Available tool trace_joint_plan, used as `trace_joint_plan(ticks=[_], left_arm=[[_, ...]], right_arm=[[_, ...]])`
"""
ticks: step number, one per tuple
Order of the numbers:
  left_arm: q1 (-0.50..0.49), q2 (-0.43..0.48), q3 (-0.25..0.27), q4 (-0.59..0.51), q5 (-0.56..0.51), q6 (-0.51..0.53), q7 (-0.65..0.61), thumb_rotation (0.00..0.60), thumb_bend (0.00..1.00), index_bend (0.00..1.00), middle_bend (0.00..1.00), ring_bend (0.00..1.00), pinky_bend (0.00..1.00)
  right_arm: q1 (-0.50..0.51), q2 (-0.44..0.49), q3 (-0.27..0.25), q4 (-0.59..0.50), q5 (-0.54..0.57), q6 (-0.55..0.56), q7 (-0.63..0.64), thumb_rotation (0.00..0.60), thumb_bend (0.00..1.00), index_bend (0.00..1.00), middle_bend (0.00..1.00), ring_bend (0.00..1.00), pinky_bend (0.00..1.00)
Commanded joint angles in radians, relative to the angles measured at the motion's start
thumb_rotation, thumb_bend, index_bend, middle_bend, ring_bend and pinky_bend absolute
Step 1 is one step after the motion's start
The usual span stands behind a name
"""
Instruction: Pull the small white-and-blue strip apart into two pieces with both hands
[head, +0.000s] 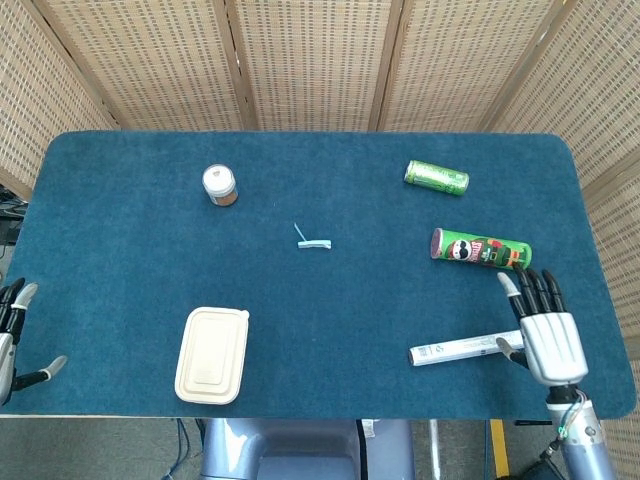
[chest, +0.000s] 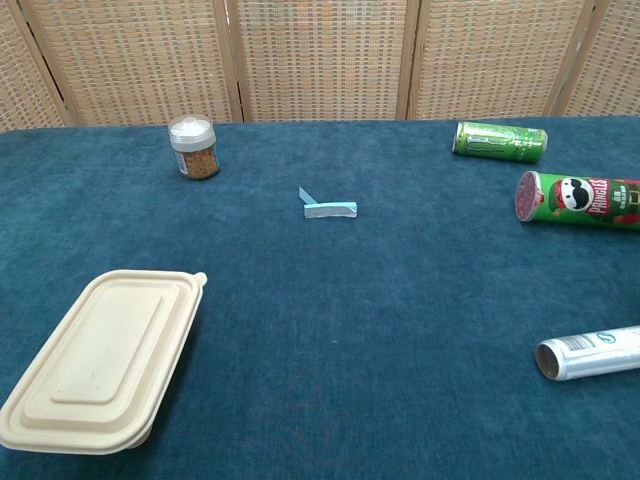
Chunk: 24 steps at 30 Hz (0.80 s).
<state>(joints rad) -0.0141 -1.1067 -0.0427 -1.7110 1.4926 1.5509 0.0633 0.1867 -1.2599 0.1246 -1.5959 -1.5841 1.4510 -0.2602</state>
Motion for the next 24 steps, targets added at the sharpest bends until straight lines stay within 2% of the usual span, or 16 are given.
trace_joint_plan(ticks=[1,5,7,11,16,24], left_arm=[[-0.009,-0.008,-0.011,0.005,-0.02,-0.013,0.007,0.6,0.01,0.0,0.0,0.0,0.0],[-0.022,-0.021,-0.028,0.009,-0.065,-0.039,0.033,0.6,0.01,0.0,0.0,0.0,0.0],[-0.03,-0.028,-0.038,0.014,-0.095,-0.056,0.049,0.6,0.01,0.0,0.0,0.0,0.0],[-0.041,-0.033,-0.062,0.022,-0.153,-0.078,0.059,0.6,0.02,0.0,0.0,0.0,0.0],[-0.046,-0.035,-0.083,0.029,-0.212,-0.095,0.066,0.6,0.02,0.0,0.0,0.0,0.0],[-0.075,-0.044,-0.106,0.048,-0.283,-0.151,0.086,0.6,0.02,0.0,0.0,0.0,0.0]], right_arm=[[0.164,-0.007,0.102,-0.053,0.093,-0.211,-0.052,0.6,0.0,0.18,0.0,0.0,0.0],[0.329,-0.066,0.191,-0.019,0.222,-0.411,-0.087,0.6,0.0,0.26,0.0,0.0,0.0],[0.424,-0.128,0.234,0.038,0.313,-0.506,-0.138,0.6,0.0,0.27,0.0,0.0,0.0],[0.568,-0.234,0.283,0.148,0.515,-0.64,-0.234,0.6,0.01,0.29,0.0,0.0,0.0],[0.74,-0.398,0.307,0.358,0.714,-0.716,-0.341,0.6,0.11,0.34,0.0,0.0,0.0],[0.925,-0.615,0.328,0.648,0.859,-0.775,-0.371,0.6,0.25,0.39,0.0,0.0,0.0]])
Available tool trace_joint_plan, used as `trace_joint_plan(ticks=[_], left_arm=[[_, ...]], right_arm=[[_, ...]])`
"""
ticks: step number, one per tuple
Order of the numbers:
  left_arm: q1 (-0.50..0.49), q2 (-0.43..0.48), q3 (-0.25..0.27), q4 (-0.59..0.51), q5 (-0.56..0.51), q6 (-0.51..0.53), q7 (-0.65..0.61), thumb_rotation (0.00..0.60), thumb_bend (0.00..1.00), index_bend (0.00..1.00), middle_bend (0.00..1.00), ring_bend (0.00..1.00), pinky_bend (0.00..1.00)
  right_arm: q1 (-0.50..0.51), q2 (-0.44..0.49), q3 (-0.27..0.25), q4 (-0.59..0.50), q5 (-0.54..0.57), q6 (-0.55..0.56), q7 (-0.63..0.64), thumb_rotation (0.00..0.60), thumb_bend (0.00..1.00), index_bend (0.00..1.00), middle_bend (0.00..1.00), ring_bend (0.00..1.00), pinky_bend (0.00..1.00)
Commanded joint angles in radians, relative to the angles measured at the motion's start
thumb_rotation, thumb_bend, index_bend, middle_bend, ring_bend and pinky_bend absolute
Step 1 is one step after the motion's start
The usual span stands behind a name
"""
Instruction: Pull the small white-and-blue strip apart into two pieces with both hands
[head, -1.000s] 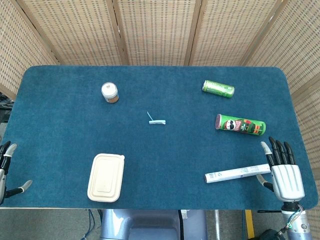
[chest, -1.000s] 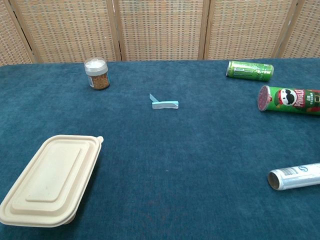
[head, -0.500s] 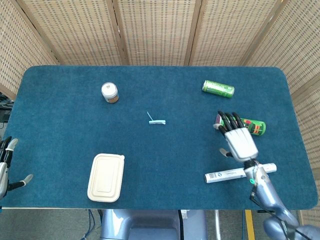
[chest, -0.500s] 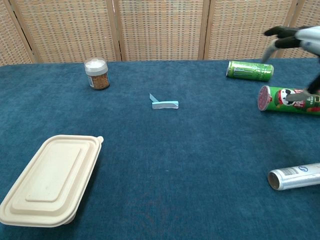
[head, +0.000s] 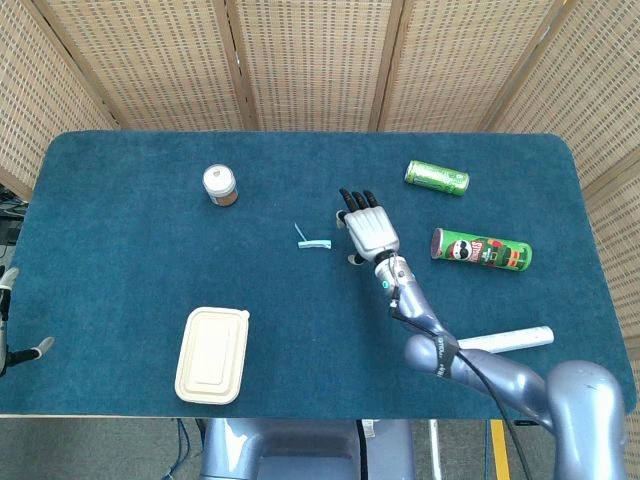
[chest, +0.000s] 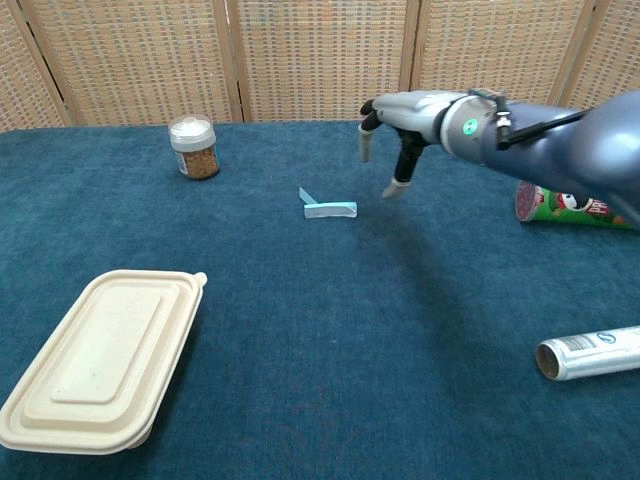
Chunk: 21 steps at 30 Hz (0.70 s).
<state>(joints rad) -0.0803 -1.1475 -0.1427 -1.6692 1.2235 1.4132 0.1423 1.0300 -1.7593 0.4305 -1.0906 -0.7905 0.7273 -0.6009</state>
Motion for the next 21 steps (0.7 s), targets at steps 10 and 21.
trace_joint_plan(ticks=[10,21], left_arm=[[-0.029,-0.007,-0.022,0.028,-0.07,-0.054,0.01,0.6,0.02,0.0,0.0,0.0,0.0],[-0.038,-0.008,-0.023,0.041,-0.094,-0.069,0.004,0.6,0.03,0.0,0.0,0.0,0.0]], right_arm=[[0.202,-0.305,0.009,0.467,0.062,-0.124,0.028,0.6,0.29,0.41,0.0,0.0,0.0],[0.261,-0.41,0.007,0.704,-0.039,-0.19,0.202,0.6,0.4,0.46,0.0,0.0,0.0]])
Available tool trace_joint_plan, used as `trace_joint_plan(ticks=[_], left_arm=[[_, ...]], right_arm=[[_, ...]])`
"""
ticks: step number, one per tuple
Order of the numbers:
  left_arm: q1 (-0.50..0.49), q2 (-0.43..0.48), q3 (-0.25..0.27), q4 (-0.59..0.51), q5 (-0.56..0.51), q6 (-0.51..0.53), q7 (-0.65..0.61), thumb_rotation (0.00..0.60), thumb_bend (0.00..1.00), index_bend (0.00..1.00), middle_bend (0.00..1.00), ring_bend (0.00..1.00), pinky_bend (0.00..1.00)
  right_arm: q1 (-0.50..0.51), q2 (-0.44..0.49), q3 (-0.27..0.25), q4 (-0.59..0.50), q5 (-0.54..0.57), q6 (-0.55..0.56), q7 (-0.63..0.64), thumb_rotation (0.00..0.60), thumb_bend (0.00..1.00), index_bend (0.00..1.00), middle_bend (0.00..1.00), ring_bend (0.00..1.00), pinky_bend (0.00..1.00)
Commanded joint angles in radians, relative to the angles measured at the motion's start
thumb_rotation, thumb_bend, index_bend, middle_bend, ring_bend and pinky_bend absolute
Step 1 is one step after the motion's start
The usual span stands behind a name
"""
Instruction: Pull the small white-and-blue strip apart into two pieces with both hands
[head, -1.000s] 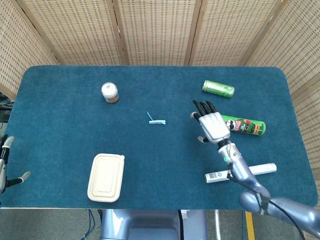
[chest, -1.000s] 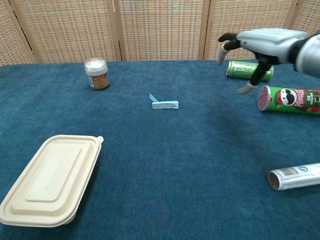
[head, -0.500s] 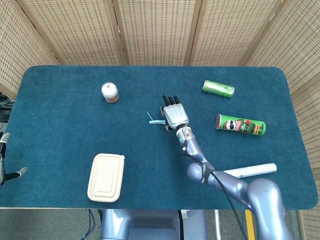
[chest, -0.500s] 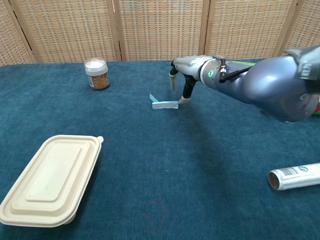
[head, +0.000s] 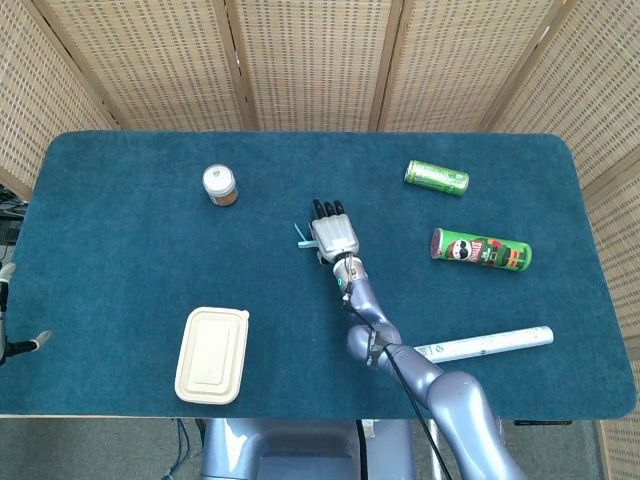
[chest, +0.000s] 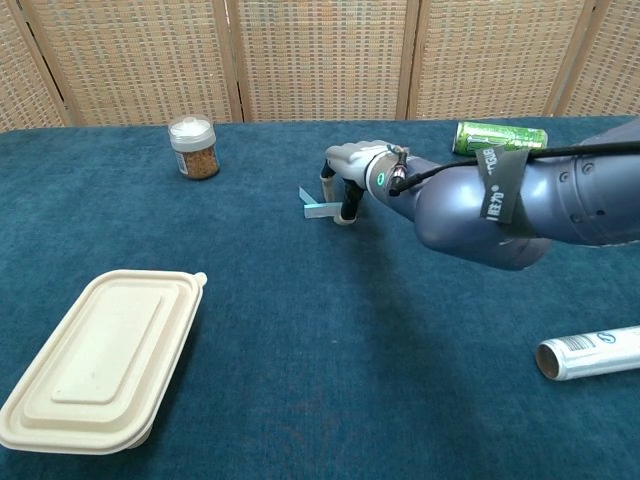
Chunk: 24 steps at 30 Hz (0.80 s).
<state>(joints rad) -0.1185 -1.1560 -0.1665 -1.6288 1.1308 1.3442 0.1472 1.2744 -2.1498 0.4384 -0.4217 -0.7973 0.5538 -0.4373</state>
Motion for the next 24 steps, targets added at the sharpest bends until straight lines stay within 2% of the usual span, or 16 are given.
trace_joint_plan(ticks=[1,3,7,13,18,22,24], left_arm=[[-0.001,0.0,0.0,0.001,-0.002,0.0,-0.002,0.6,0.03,0.0,0.0,0.0,0.0],[-0.002,0.001,0.001,0.001,-0.004,-0.003,-0.003,0.6,0.03,0.0,0.0,0.0,0.0],[-0.004,0.002,0.002,0.001,-0.005,-0.005,-0.002,0.6,0.03,0.0,0.0,0.0,0.0],[-0.008,-0.001,0.006,0.003,-0.007,-0.008,-0.001,0.6,0.03,0.0,0.0,0.0,0.0],[-0.013,0.0,0.009,-0.001,0.006,-0.008,0.001,0.6,0.03,0.0,0.0,0.0,0.0],[-0.035,0.002,0.01,-0.003,0.075,0.009,0.009,0.6,0.03,0.0,0.0,0.0,0.0],[-0.05,-0.001,0.003,0.006,0.118,0.029,0.019,0.6,0.03,0.0,0.04,0.04,0.01]], right_arm=[[0.018,-0.023,-0.003,0.046,-0.039,-0.021,0.045,0.6,0.4,0.46,0.0,0.0,0.0],[0.02,-0.028,-0.007,0.066,-0.051,-0.031,0.055,0.6,0.41,0.46,0.0,0.0,0.0],[0.02,-0.037,-0.008,0.089,-0.07,-0.033,0.081,0.6,0.42,0.58,0.0,0.0,0.0],[0.014,-0.035,-0.021,0.089,-0.139,0.012,0.171,0.6,0.51,0.66,0.04,0.0,0.0],[-0.004,0.006,-0.042,0.026,-0.208,0.076,0.231,0.6,0.52,0.67,0.05,0.0,0.0],[-0.043,0.069,-0.076,-0.08,-0.276,0.165,0.246,0.6,0.54,0.67,0.06,0.0,0.0],[-0.06,0.097,-0.09,-0.127,-0.297,0.195,0.233,0.6,0.54,0.67,0.06,0.0,0.0]])
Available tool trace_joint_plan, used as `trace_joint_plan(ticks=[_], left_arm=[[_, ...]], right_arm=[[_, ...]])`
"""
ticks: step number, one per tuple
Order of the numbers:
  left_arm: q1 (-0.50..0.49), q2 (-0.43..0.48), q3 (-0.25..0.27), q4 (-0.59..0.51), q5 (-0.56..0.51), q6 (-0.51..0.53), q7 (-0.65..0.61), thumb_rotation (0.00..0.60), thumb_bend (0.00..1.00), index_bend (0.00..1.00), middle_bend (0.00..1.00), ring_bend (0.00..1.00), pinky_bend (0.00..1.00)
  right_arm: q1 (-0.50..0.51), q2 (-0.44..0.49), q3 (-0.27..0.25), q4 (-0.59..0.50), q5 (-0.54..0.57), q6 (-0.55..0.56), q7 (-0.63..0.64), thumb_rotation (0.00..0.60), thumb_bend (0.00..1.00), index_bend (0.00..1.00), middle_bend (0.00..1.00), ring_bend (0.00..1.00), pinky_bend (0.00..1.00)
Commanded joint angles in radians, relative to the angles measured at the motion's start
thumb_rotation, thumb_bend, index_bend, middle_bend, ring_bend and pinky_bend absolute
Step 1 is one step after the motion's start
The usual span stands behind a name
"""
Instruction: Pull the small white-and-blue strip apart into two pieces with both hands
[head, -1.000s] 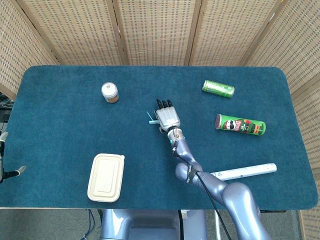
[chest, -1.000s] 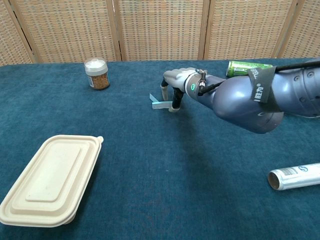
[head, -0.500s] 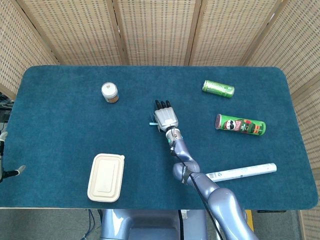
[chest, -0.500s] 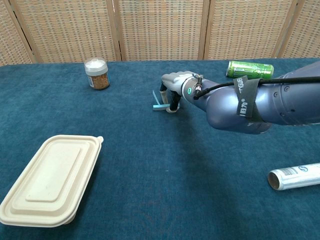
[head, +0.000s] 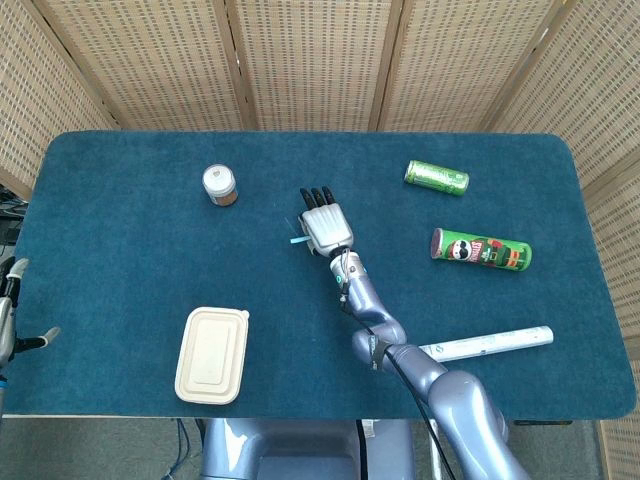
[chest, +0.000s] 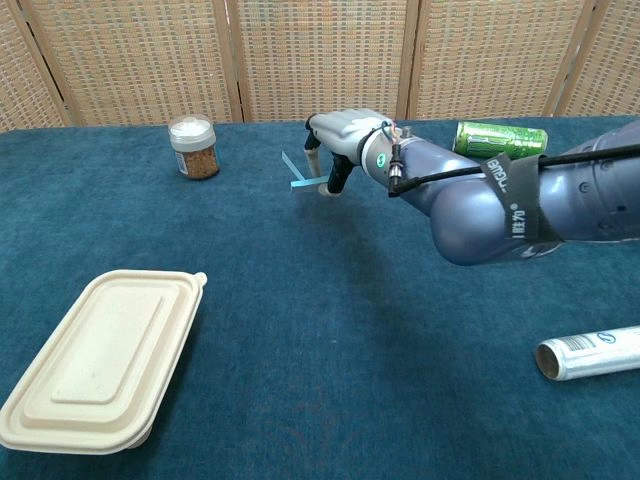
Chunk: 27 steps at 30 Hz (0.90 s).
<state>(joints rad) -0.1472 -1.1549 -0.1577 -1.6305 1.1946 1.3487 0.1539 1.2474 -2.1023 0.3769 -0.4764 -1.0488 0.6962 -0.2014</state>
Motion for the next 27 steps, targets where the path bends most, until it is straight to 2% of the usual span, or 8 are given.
trace_joint_plan(ticks=[1,3,5,8,13,17,19,27], left_arm=[[-0.035,-0.009,-0.012,0.021,0.088,0.039,0.019,0.6,0.03,0.0,0.13,0.13,0.06],[-0.066,-0.022,-0.022,0.052,0.15,0.055,0.025,0.6,0.03,0.02,0.34,0.34,0.21],[-0.105,-0.036,-0.034,0.09,0.209,0.058,0.021,0.6,0.02,0.09,0.52,0.53,0.4],[-0.174,-0.058,-0.053,0.148,0.282,0.042,0.012,0.6,0.02,0.22,0.65,0.65,0.53],[-0.329,-0.112,-0.091,0.252,0.387,-0.028,0.048,0.6,0.02,0.32,0.8,0.78,0.69],[-0.425,-0.157,-0.107,0.293,0.385,-0.123,0.102,0.6,0.02,0.35,0.87,0.84,0.82],[-0.474,-0.18,-0.114,0.303,0.366,-0.187,0.14,0.6,0.02,0.36,0.88,0.85,0.83],[-0.582,-0.251,-0.139,0.311,0.267,-0.335,0.242,0.6,0.0,0.36,0.93,0.9,0.88]], right_arm=[[-0.044,0.068,-0.036,-0.103,-0.057,0.069,-0.015,0.6,0.54,0.67,0.06,0.0,0.0],[-0.061,0.097,-0.046,-0.155,-0.068,0.093,-0.041,0.6,0.54,0.67,0.06,0.0,0.0],[-0.076,0.125,-0.05,-0.209,-0.071,0.111,-0.074,0.6,0.54,0.67,0.06,0.0,0.0],[-0.095,0.16,-0.051,-0.284,-0.063,0.13,-0.127,0.6,0.54,0.67,0.06,0.0,0.0],[-0.124,0.217,-0.056,-0.423,-0.037,0.16,-0.242,0.6,0.55,0.67,0.06,0.0,0.0],[-0.138,0.248,-0.054,-0.525,-0.002,0.179,-0.33,0.6,0.57,0.67,0.06,0.0,0.0],[-0.139,0.257,-0.052,-0.57,0.024,0.185,-0.38,0.6,0.57,0.67,0.06,0.0,0.0],[-0.131,0.256,-0.046,-0.641,0.103,0.196,-0.492,0.6,0.57,0.67,0.06,0.0,0.0]])
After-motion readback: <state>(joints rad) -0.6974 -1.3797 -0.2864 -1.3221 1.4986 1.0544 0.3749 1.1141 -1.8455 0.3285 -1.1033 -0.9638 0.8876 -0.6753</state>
